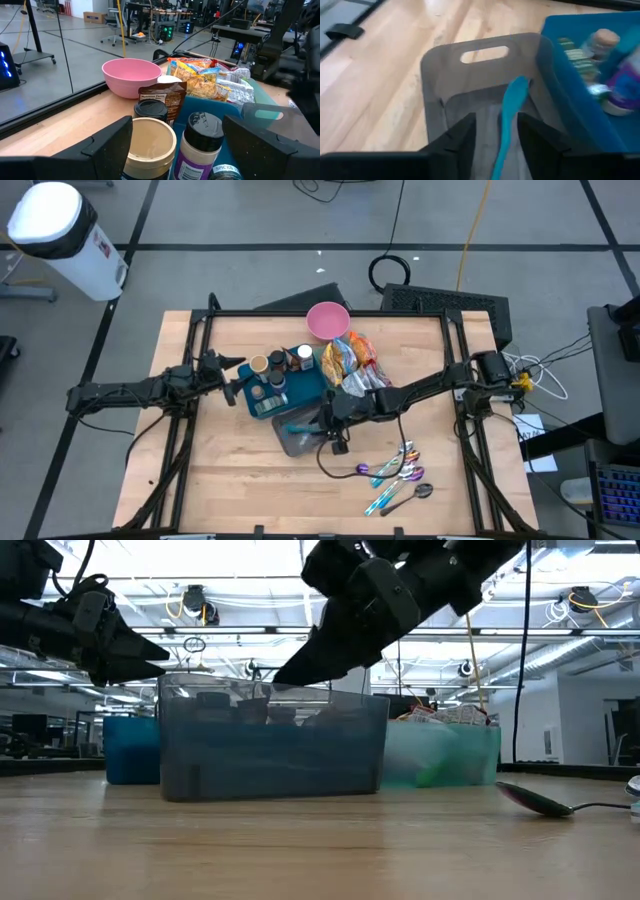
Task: Pick & Place Food Item
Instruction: Put the top blue spoon into the black bin
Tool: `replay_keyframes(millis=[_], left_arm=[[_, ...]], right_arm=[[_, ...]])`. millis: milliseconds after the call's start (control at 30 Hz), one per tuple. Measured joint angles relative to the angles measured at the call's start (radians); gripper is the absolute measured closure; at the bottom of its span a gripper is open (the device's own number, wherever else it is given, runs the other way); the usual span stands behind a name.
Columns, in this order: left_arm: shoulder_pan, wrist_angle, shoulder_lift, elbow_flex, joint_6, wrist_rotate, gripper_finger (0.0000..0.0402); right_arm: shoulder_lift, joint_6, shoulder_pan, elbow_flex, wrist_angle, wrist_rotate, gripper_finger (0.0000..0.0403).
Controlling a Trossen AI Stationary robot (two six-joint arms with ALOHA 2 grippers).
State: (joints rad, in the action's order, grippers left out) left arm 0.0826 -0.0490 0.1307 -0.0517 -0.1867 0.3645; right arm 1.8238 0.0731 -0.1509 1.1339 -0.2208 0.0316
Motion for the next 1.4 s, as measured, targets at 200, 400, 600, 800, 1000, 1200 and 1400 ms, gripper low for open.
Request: replay_keyframes(millis=[200, 400, 600, 800, 1000, 1200, 1400], left_arm=[[0.0, 0.0, 0.0, 0.0, 0.0, 0.001, 0.008], [0.0, 0.0, 0.0, 0.0, 0.0, 0.001, 0.0075], [0.0, 0.0, 0.0, 0.0, 0.0, 0.001, 0.0087], [0.0, 0.0, 0.0, 0.0, 0.0, 0.001, 0.009], [0.0, 0.0, 0.0, 0.0, 0.0, 0.001, 0.0077], [0.0, 0.0, 0.0, 0.0, 0.0, 0.001, 0.0076], [0.0, 0.0, 0.0, 0.0, 0.0, 0.001, 0.0088]], right_arm=[[-0.176, 0.046, -0.041, 0.0, 0.209, -0.099, 0.0216], [-0.361, -0.011, -0.148, -0.011, 0.466, -0.139, 0.0203], [-0.459, -0.207, -0.277, -0.128, 0.459, -0.165, 0.0207], [-0.412, -0.337, -0.413, -0.285, 0.345, -0.326, 0.0196], [-0.265, -0.424, -0.452, -0.307, 0.295, -0.341, 0.0159], [-0.166, -0.436, -0.451, -0.307, 0.3, -0.269, 0.017], [-0.144, -0.435, -0.448, -0.305, 0.361, -0.22, 0.0217]])
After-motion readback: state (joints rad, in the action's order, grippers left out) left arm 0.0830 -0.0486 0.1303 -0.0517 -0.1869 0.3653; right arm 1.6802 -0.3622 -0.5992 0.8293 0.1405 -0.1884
